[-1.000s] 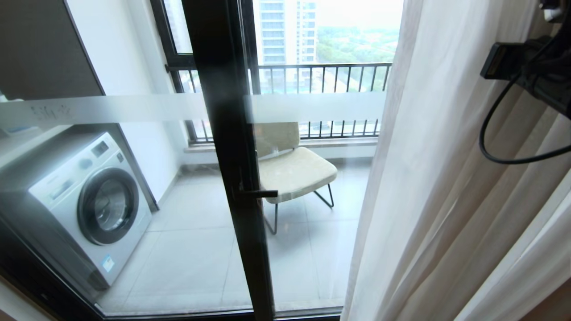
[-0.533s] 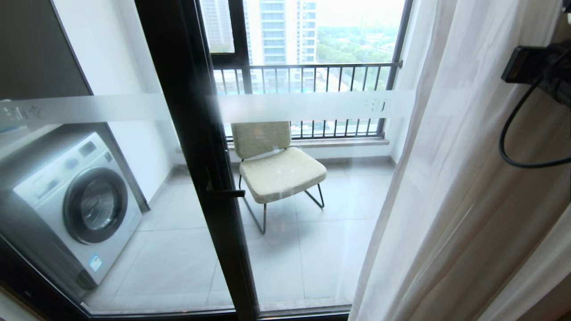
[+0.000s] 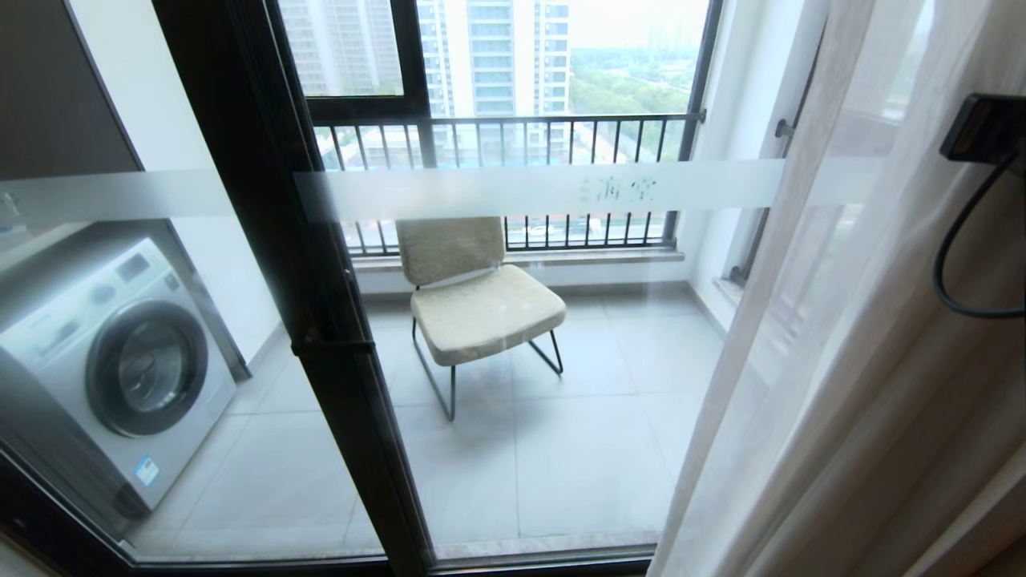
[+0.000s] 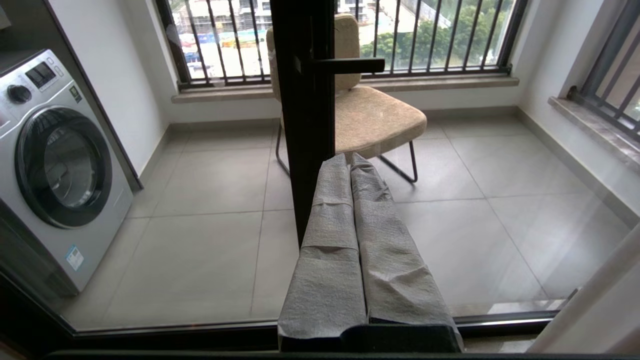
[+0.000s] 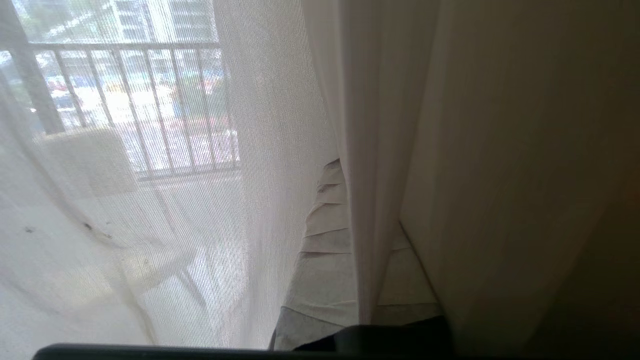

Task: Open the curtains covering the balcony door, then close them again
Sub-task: Pull the inner curtains open on both sides

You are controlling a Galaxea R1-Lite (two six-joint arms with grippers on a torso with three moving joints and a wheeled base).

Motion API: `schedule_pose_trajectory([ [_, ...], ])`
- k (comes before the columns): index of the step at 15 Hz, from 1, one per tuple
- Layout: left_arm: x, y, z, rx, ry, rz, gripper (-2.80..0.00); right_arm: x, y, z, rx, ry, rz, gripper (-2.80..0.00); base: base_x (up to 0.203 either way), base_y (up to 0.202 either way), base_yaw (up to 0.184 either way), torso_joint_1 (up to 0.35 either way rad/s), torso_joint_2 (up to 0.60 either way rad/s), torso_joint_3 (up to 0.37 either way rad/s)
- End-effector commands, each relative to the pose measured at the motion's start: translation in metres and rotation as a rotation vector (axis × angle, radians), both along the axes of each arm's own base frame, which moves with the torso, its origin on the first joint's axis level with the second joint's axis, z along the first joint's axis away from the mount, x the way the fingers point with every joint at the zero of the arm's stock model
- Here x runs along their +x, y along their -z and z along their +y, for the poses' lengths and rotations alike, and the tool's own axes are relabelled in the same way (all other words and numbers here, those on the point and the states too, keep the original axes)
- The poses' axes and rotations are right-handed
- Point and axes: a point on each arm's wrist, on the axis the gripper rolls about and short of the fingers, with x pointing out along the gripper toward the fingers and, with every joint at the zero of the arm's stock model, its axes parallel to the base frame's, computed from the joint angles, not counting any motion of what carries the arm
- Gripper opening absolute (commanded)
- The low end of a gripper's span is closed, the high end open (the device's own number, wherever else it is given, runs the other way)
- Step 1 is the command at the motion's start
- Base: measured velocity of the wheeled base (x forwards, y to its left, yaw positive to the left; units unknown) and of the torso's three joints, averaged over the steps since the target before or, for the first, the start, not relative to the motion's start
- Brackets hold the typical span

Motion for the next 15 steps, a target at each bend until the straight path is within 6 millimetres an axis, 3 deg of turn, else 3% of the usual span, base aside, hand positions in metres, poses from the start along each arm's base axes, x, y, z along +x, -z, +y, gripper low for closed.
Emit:
schedule_pose_trajectory([
  [1, 0.000, 0.000, 0.000, 0.000, 0.000, -0.001, -2.80, -0.001, -0.001, -0.001, -0.001, 0.004, -0.004, -2.80, 0.000, -0.188, 0.000, 0.002, 0.00, 0.004],
  [15, 0.000, 0.000, 0.000, 0.000, 0.000, -0.003, -2.80, -0.017, -0.001, 0.000, -0.001, 0.004, -0.003, -2.80, 0.000, -0.185, 0.003, 0.002, 0.00, 0.001],
])
